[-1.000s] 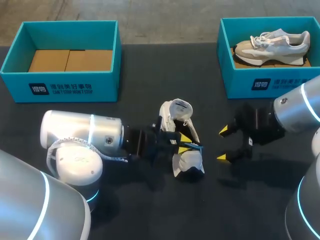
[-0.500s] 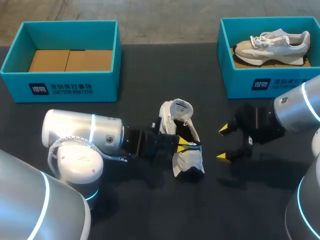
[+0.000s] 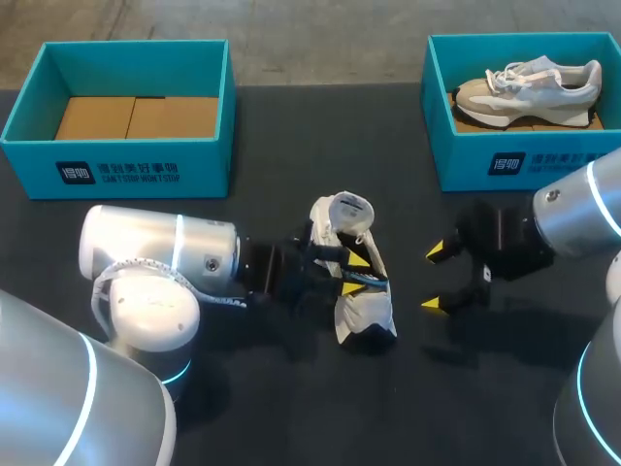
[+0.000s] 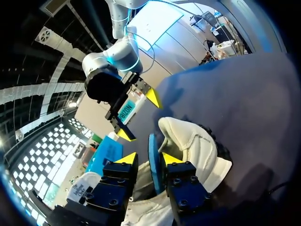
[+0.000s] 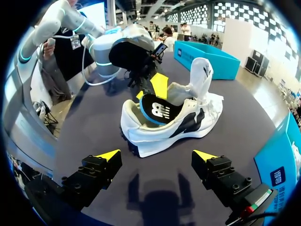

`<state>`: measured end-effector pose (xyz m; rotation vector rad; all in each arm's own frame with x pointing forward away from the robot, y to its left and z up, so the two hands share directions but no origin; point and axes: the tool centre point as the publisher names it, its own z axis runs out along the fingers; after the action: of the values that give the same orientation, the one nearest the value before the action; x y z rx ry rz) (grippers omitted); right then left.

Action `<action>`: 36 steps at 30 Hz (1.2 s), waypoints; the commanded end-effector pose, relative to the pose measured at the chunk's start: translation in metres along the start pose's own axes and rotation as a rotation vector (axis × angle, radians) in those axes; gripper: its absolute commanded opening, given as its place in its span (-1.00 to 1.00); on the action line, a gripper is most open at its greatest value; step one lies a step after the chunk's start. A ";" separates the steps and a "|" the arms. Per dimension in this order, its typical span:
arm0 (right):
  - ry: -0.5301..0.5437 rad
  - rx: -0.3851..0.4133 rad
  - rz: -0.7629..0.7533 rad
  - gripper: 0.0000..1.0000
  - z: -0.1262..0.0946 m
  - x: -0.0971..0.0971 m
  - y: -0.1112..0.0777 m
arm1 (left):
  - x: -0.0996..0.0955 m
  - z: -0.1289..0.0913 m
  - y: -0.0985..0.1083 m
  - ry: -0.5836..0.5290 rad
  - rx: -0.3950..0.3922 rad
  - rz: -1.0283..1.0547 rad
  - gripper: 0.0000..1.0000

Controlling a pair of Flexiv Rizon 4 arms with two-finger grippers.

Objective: Take the shoe out of the shoebox, open the shoe tongue, remove and reinsert the insole, then place the shoe into the shoebox

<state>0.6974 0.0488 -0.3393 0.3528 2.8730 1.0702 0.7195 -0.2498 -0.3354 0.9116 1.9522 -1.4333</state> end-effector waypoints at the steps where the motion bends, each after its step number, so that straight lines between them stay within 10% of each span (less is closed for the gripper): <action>1: -0.004 0.003 0.002 1.00 0.000 0.001 0.000 | -0.001 -0.003 -0.005 -0.009 0.008 0.004 -0.44; 7: -0.008 0.003 0.006 1.00 0.000 0.002 -0.001 | 0.003 0.001 -0.010 0.000 0.027 -0.006 -1.00; 28: -0.014 -0.003 0.013 1.00 0.000 0.005 -0.002 | 0.014 0.003 0.012 0.024 -0.012 -0.039 -1.00; 33: -0.012 -0.002 0.011 1.00 0.000 0.005 -0.002 | 0.010 0.001 0.003 0.006 -0.001 -0.035 0.59; 36: -0.013 -0.002 0.010 1.00 0.000 0.006 -0.001 | 0.005 -0.001 -0.002 -0.006 0.008 -0.034 0.66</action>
<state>0.6921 0.0479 -0.3398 0.3715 2.8619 1.0731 0.7186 -0.2512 -0.3392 0.8867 1.9756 -1.4617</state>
